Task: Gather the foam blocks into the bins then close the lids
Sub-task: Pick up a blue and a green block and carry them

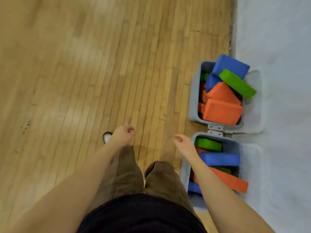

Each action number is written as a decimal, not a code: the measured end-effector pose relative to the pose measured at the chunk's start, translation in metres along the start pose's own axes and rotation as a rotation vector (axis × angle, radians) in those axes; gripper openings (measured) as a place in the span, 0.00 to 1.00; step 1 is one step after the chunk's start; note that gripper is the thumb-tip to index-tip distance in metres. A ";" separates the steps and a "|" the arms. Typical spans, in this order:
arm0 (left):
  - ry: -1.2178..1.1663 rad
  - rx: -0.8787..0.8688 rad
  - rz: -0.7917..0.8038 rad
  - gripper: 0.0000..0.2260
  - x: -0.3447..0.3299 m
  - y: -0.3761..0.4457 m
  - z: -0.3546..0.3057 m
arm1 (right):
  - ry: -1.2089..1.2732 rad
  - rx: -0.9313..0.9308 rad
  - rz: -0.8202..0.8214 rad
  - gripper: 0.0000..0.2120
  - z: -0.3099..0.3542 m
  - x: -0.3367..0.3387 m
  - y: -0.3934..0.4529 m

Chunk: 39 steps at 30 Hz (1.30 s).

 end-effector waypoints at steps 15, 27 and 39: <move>-0.581 0.408 -0.540 0.12 0.330 0.032 0.241 | -0.428 0.366 0.337 0.14 0.389 -0.264 0.080; -0.811 0.500 -0.632 0.10 0.554 0.188 0.270 | -0.601 0.451 0.370 0.16 0.643 -0.339 0.220; -1.050 0.768 -0.738 0.08 0.696 0.274 0.326 | -0.756 0.676 0.498 0.16 0.958 -0.453 0.288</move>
Point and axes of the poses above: each hand's wrist, its own y-axis towards the middle knuckle, its own x-axis out of the back of the hand, z = x × y, the point moved 7 cm from there along y, towards the middle knuckle, and after that the axes turned 4 degrees about -z, right-handed, at the moved point
